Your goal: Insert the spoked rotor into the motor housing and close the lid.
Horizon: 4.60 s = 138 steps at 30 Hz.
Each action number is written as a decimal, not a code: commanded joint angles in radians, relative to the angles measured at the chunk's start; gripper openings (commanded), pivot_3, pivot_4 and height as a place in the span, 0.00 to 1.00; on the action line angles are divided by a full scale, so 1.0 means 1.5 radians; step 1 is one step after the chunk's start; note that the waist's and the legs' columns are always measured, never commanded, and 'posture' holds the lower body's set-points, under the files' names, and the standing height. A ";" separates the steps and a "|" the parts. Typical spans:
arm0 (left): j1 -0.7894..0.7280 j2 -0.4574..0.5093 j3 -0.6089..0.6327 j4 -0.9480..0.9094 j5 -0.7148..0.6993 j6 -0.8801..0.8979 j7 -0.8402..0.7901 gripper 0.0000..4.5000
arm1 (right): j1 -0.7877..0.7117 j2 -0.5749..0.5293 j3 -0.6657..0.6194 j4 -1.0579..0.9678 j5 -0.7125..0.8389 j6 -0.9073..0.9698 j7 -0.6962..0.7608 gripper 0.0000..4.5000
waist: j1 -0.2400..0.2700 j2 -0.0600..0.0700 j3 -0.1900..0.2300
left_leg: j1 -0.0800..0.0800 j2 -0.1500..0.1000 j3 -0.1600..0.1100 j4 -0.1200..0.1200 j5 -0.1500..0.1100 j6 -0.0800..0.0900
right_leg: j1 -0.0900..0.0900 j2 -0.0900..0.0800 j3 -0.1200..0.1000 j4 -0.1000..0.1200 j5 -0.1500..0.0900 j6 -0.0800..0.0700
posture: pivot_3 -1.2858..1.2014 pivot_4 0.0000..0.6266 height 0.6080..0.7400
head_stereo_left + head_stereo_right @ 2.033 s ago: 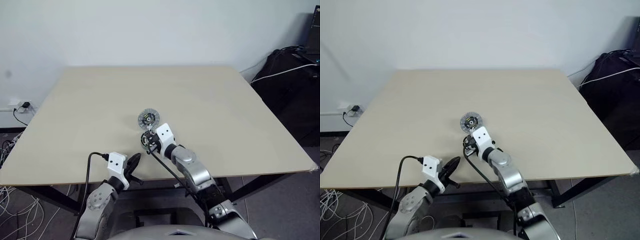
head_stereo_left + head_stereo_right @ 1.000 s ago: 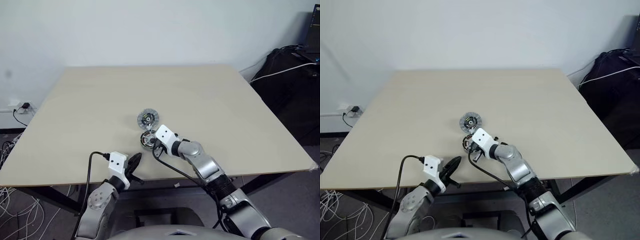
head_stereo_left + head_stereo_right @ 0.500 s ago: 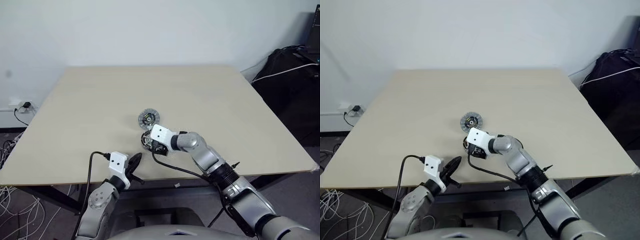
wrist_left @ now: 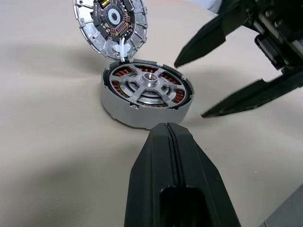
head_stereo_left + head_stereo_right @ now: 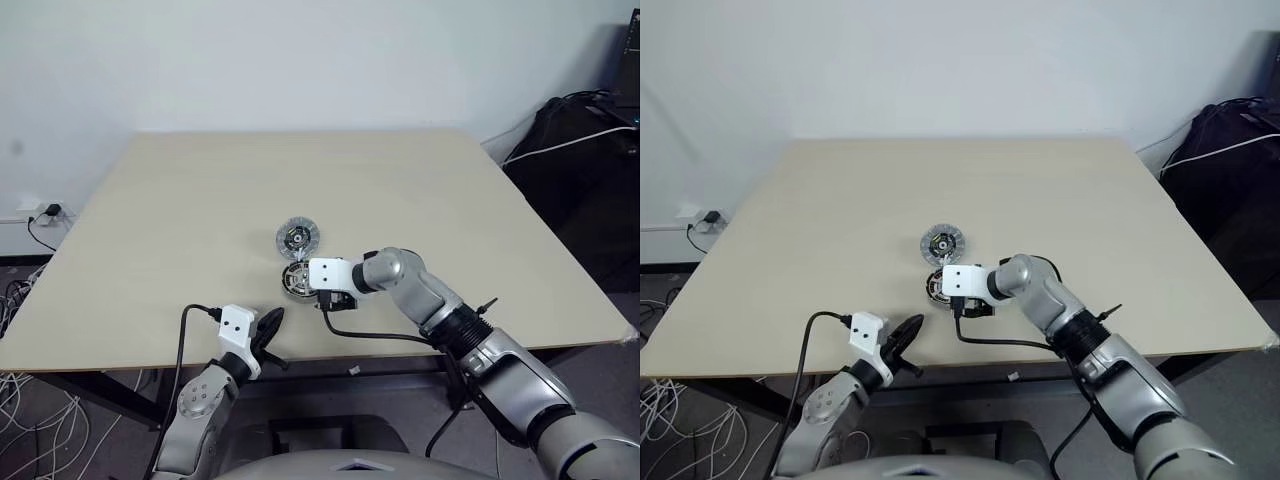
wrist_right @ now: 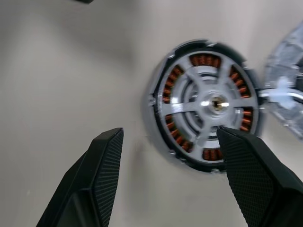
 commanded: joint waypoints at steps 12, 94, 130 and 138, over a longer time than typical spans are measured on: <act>-0.005 -0.012 -0.004 -0.027 -0.001 -0.001 0.010 0.00 | -0.045 0.031 0.024 0.056 -0.044 -0.056 0.039 0.75 | 0.000 0.000 0.000 | 0.000 0.000 0.000 0.000 0.000 0.000 | 0.000 0.000 0.000 0.000 0.000 0.000 | 0.52 0.00 1.00; -0.020 -0.025 0.002 0.006 -0.023 0.013 -0.020 0.00 | 0.098 -0.176 -0.088 -0.423 0.153 0.488 0.081 0.03 | 0.009 -0.001 0.001 | -0.002 0.000 -0.002 0.000 0.000 0.000 | -0.001 -0.001 -0.001 -0.001 0.000 -0.001 | 0.52 0.00 1.00; -0.015 -0.021 0.007 0.009 -0.036 0.018 -0.019 0.00 | 0.047 0.076 -0.174 -0.239 0.269 0.600 -0.254 0.03 | 0.004 -0.001 0.001 | -0.004 -0.001 -0.002 0.001 0.000 0.000 | -0.002 -0.001 -0.002 -0.001 0.000 0.000 | 0.52 0.00 1.00; -0.018 -0.021 0.007 0.011 -0.037 0.021 -0.021 0.00 | 0.046 0.087 -0.178 -0.238 0.287 0.585 -0.269 0.03 | 0.000 -0.001 0.001 | -0.004 -0.001 -0.002 0.001 0.000 0.000 | -0.002 -0.001 -0.002 -0.001 0.000 0.001 | 0.52 0.00 1.00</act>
